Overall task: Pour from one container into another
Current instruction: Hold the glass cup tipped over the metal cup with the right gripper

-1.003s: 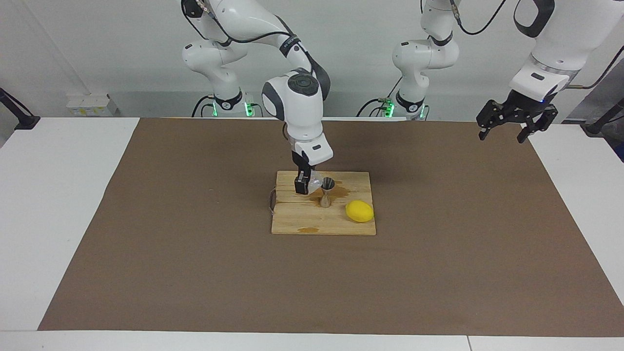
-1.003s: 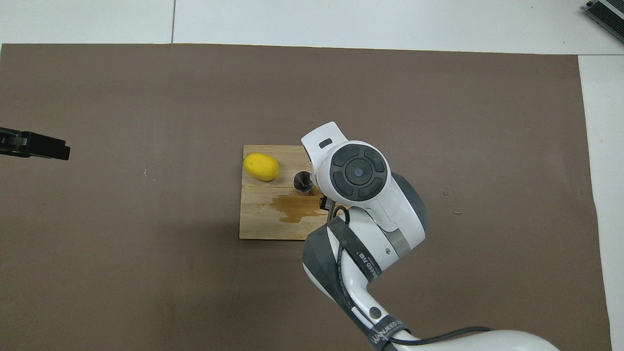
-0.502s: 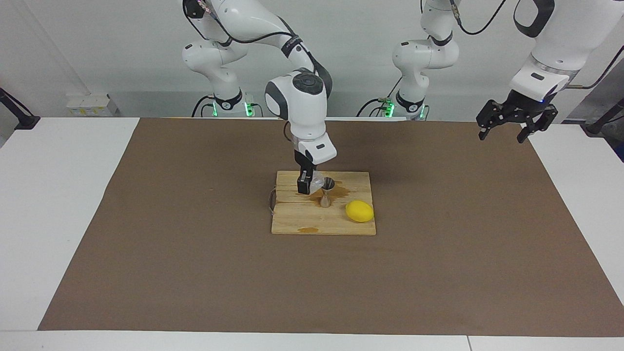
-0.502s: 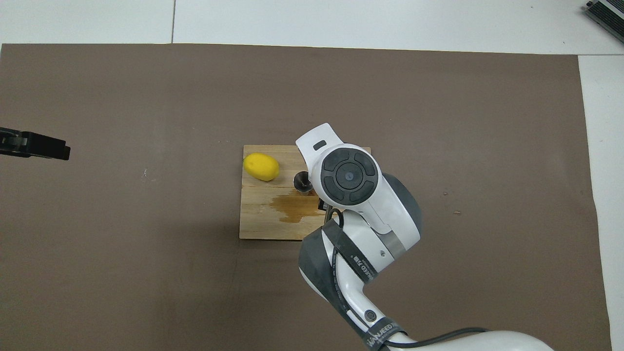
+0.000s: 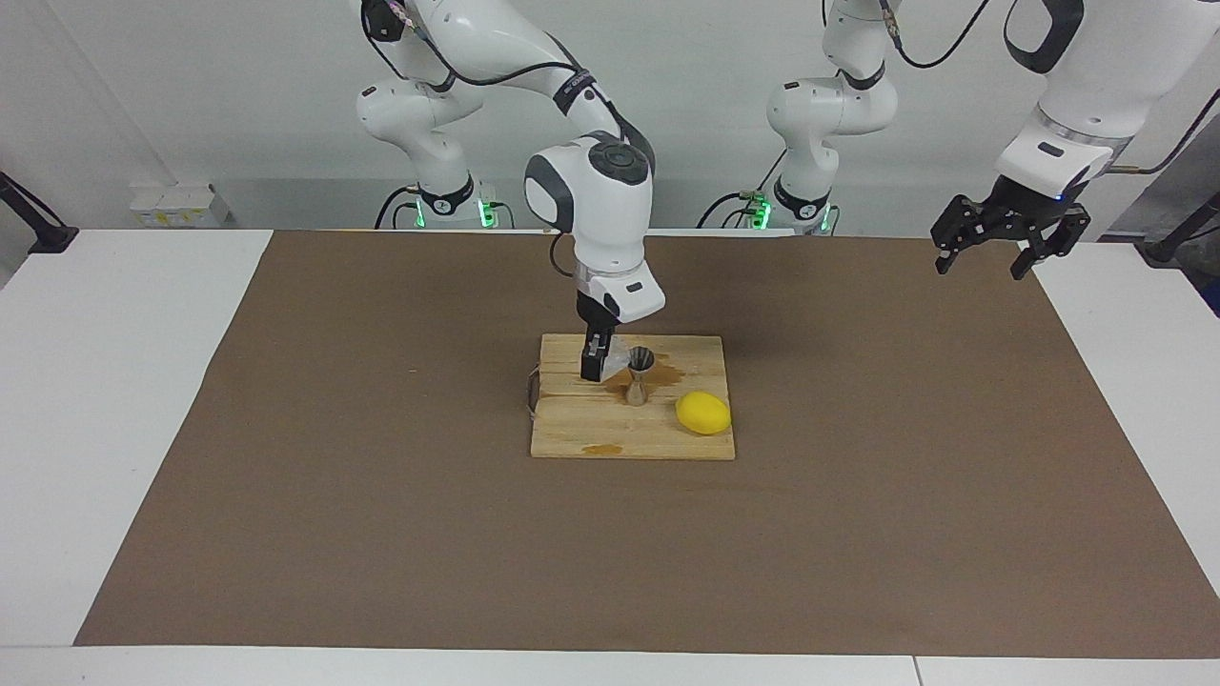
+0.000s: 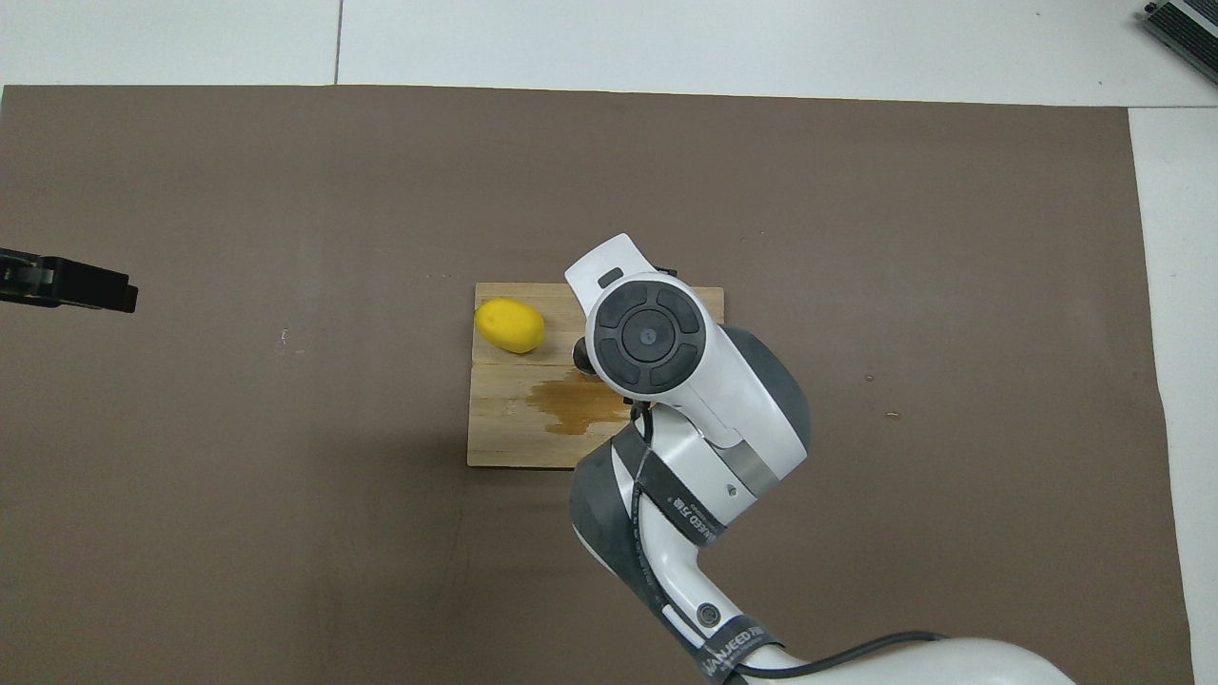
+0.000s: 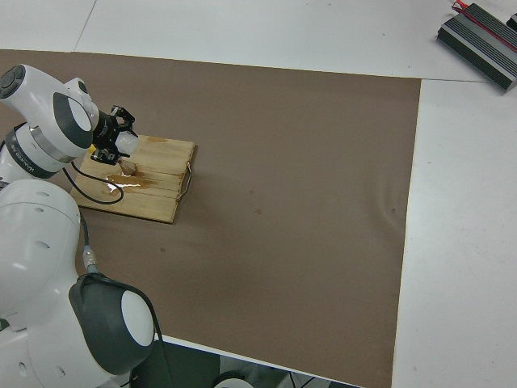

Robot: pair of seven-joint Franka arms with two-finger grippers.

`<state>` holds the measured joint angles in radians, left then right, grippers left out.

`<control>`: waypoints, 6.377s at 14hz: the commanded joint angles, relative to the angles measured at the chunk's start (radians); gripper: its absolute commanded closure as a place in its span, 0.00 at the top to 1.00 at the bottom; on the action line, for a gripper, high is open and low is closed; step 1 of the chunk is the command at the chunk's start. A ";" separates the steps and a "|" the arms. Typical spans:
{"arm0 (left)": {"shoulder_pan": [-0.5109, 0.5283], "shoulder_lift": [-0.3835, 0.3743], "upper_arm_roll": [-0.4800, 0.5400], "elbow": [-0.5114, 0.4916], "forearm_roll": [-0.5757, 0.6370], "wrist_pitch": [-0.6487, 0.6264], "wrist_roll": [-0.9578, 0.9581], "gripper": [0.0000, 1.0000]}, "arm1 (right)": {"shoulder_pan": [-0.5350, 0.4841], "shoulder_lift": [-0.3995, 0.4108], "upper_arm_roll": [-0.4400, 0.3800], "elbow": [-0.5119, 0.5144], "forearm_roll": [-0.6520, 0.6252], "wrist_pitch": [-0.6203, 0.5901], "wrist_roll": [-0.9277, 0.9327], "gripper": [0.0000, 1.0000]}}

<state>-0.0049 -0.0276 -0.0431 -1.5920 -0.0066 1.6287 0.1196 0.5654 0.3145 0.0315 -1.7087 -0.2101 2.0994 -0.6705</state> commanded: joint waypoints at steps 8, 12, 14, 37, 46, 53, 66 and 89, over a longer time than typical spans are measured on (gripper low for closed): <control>-0.007 -0.008 0.002 -0.008 0.014 -0.009 -0.005 1.00 | 0.037 0.020 0.008 0.057 -0.098 -0.065 0.035 0.43; -0.007 -0.009 0.002 -0.008 0.014 -0.010 -0.006 1.00 | 0.047 0.018 0.008 0.057 -0.130 -0.070 0.037 0.43; -0.007 -0.008 0.000 -0.008 0.014 -0.009 -0.006 1.00 | 0.059 0.020 0.008 0.057 -0.146 -0.078 0.042 0.43; -0.009 -0.002 0.000 -0.009 0.014 -0.003 -0.005 1.00 | 0.097 0.031 0.011 0.050 -0.319 -0.081 0.132 0.43; -0.010 -0.002 0.000 -0.009 0.014 -0.004 -0.005 1.00 | 0.106 0.031 0.011 0.046 -0.371 -0.085 0.152 0.43; -0.010 0.000 0.000 -0.009 0.014 -0.003 -0.006 1.00 | 0.117 0.031 0.011 0.041 -0.397 -0.096 0.154 0.43; -0.012 0.003 0.000 -0.009 0.014 0.002 -0.006 1.00 | 0.122 0.031 0.011 0.038 -0.425 -0.098 0.154 0.43; -0.012 0.006 -0.001 -0.009 0.014 0.003 -0.008 1.00 | 0.059 -0.018 0.015 0.038 -0.226 -0.079 0.147 0.43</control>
<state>-0.0066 -0.0185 -0.0486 -1.5952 -0.0066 1.6291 0.1195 0.6474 0.3183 0.0330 -1.6691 -0.4684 2.0201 -0.5304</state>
